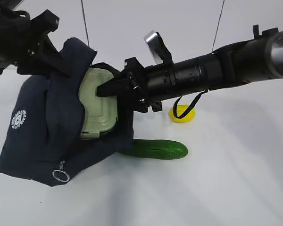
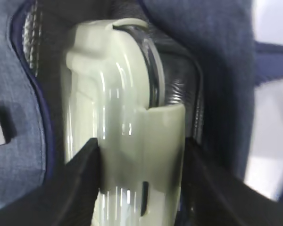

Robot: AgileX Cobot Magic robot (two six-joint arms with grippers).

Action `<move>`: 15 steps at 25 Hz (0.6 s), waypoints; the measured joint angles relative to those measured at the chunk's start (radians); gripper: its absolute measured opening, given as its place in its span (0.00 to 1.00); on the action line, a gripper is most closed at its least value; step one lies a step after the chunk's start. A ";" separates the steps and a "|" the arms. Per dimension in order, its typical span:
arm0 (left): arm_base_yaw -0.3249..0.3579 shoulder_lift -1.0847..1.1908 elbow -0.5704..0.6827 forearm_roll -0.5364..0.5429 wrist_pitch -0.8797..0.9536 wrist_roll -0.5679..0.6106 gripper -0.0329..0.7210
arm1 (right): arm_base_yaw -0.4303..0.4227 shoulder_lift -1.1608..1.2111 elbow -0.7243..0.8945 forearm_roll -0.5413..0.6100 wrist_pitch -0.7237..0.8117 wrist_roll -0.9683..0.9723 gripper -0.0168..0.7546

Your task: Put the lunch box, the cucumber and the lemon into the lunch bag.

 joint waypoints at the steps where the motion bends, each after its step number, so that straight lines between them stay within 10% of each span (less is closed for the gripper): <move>1: 0.000 0.000 0.000 -0.009 0.000 0.000 0.05 | 0.009 0.002 0.000 0.007 0.000 -0.005 0.54; 15: -0.024 0.000 -0.007 -0.042 0.010 0.000 0.05 | 0.070 0.007 -0.064 0.104 0.008 -0.127 0.54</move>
